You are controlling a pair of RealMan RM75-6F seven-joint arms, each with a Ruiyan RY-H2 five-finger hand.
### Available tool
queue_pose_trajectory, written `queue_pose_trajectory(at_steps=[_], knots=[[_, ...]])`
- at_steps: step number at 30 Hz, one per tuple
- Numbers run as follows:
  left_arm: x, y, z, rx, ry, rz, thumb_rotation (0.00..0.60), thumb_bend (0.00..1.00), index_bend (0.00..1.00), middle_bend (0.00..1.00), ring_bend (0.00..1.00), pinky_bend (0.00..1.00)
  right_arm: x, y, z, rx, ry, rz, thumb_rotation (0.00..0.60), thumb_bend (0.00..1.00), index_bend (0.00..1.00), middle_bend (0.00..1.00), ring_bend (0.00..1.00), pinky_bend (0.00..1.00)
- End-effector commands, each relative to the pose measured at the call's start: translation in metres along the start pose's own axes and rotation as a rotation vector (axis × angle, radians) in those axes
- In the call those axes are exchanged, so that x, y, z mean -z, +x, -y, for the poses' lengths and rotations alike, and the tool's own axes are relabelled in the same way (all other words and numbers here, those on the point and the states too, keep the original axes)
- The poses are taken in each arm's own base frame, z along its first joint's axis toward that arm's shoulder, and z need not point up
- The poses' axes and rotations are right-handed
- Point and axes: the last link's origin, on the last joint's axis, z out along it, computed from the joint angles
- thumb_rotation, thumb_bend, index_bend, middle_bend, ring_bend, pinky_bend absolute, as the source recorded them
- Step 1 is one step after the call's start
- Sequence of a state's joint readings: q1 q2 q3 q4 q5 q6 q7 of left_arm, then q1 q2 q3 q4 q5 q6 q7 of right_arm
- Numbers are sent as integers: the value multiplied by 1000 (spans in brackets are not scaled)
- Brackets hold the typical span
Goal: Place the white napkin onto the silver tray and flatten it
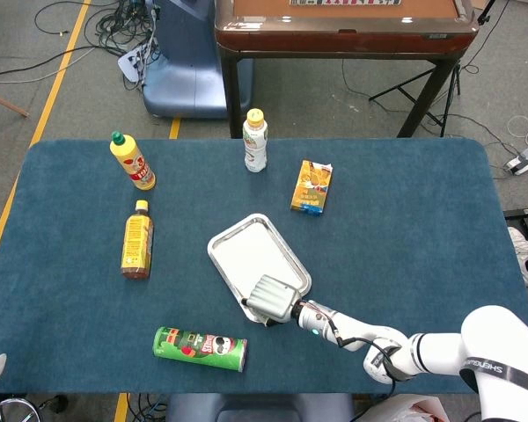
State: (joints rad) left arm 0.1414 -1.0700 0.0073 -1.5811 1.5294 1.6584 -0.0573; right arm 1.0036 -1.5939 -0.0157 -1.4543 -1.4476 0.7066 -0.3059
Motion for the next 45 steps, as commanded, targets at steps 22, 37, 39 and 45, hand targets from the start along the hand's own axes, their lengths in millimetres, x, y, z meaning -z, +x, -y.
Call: queue_pose_trajectory(at_steps=[22, 37, 39, 45], knots=[[0, 0, 0, 0, 0, 0, 600, 274, 174, 148, 140, 0, 5, -2, -4, 1, -9, -15, 399, 843, 379, 1000, 1000, 1000], [-8, 5, -1, -4, -14, -17, 600, 274, 174, 148, 140, 0, 84, 31, -53, -9, -323, -171, 397, 480, 284, 775, 823, 1000], [-11, 6, -2, -5, -22, -18, 600, 274, 174, 148, 139, 0, 99, 33, -59, -18, -379, -188, 397, 480, 280, 696, 751, 1000], [-20, 6, -8, -5, -52, -16, 600, 274, 174, 148, 139, 0, 144, 31, -73, -30, -532, -226, 506, 482, 264, 526, 575, 892]])
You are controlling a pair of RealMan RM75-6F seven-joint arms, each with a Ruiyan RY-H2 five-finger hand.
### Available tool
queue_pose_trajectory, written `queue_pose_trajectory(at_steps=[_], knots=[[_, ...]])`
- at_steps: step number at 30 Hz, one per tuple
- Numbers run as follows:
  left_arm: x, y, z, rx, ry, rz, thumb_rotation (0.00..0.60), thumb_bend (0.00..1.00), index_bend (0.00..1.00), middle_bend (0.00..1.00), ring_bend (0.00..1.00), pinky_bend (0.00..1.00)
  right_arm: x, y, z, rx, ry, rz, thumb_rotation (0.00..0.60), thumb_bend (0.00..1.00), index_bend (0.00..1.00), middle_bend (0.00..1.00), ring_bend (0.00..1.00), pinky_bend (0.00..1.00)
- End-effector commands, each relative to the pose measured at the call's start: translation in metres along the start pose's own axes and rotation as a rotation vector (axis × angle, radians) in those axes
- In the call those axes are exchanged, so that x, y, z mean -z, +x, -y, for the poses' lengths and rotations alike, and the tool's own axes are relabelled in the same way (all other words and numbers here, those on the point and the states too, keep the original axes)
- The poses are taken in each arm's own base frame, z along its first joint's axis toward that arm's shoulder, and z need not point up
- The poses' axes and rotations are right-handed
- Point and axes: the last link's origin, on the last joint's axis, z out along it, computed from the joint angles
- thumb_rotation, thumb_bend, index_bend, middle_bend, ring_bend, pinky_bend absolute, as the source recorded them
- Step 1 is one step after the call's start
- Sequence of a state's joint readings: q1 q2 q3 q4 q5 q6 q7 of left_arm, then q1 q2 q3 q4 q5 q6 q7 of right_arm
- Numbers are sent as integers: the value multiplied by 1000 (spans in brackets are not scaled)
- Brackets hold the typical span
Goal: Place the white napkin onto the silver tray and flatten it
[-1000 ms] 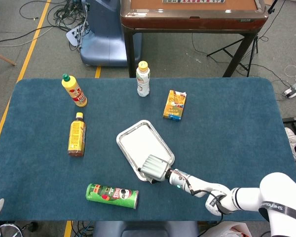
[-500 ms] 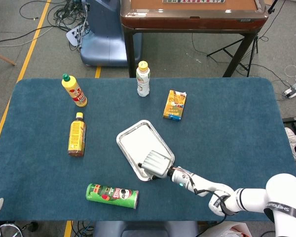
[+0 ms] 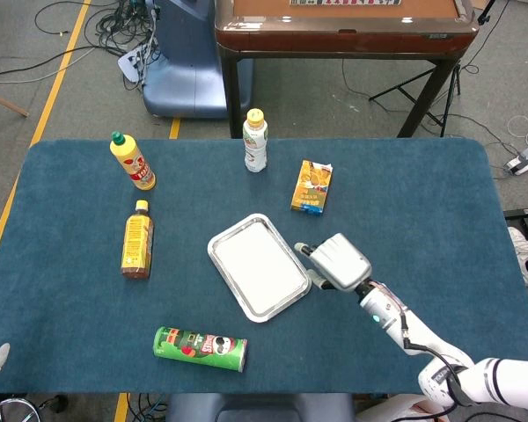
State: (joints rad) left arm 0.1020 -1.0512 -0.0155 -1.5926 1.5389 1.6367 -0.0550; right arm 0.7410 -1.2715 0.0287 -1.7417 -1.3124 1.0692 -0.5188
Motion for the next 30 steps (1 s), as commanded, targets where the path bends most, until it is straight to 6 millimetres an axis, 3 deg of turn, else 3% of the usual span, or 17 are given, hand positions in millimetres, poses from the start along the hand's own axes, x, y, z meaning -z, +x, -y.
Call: queue_pose_trajectory(at_steps=[1, 11, 18, 26, 30], knots=[[-4, 0, -2, -1, -12, 3, 600, 274, 174, 148, 139, 0, 24, 4, -20, -10, -105, -14, 518, 482, 262, 510, 556, 871], [-20, -3, -11, 5, -59, 17, 600, 274, 174, 148, 139, 0, 95, 2, -58, -39, -345, -20, 551, 482, 199, 323, 292, 594], [-27, -4, -19, 10, -93, 26, 600, 274, 174, 148, 139, 0, 144, -4, -73, -49, -485, -28, 562, 469, 185, 256, 209, 465], [-29, -8, -23, 10, -104, 43, 600, 274, 174, 148, 139, 0, 188, -11, -79, -41, -588, -33, 564, 465, 183, 244, 187, 423], [-29, -9, -24, 8, -104, 45, 600, 274, 174, 148, 139, 0, 197, -12, -80, -50, -609, -34, 563, 464, 183, 244, 187, 419]])
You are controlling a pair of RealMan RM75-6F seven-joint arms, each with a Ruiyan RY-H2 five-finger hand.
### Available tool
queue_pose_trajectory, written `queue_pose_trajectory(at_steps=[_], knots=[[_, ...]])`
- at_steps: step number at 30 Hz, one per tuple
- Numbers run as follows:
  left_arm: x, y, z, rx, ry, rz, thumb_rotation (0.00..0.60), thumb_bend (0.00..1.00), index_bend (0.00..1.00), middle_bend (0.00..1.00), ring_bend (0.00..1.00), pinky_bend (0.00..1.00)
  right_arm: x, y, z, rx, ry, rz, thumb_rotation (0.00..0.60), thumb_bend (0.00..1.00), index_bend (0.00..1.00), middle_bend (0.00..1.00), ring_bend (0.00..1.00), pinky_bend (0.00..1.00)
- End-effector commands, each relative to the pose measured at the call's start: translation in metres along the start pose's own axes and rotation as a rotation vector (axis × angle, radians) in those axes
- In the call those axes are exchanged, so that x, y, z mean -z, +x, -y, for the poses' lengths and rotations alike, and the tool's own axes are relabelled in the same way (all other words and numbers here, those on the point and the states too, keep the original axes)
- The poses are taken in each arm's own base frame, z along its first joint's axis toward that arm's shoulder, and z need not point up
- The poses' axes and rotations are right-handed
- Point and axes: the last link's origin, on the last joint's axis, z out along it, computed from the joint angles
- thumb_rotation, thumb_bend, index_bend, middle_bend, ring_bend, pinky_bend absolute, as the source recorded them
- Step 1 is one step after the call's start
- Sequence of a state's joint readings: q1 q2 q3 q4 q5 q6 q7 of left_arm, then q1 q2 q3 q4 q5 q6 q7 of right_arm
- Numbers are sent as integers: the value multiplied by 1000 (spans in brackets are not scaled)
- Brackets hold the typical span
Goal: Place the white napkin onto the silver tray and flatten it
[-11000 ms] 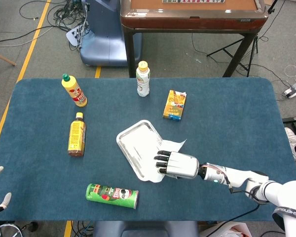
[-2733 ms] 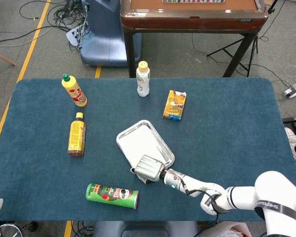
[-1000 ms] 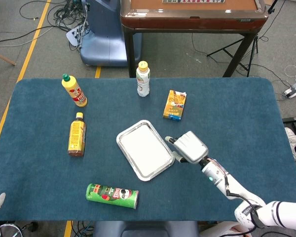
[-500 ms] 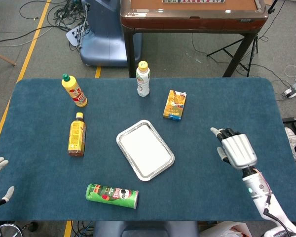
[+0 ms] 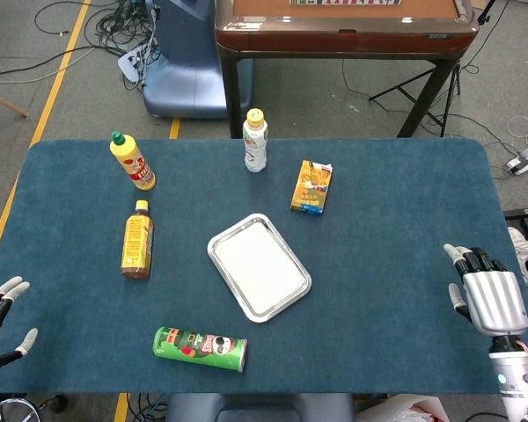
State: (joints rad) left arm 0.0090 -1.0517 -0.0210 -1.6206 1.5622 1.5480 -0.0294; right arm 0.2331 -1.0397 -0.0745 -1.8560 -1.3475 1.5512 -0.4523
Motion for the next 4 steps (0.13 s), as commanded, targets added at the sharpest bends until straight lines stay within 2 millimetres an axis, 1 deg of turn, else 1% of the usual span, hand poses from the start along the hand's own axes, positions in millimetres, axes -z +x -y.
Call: queue_pose_trajectory(at_steps=[1, 4], knots=[[0, 0, -1, 0, 0, 0, 600, 274, 174, 148, 139, 0, 4, 0, -5, -1, -9, 2, 564, 464, 183, 244, 187, 419], [0, -1, -1, -1, -1, 1, 600, 274, 174, 148, 139, 0, 3, -2, -5, -5, -6, 7, 563, 464, 183, 244, 187, 419]])
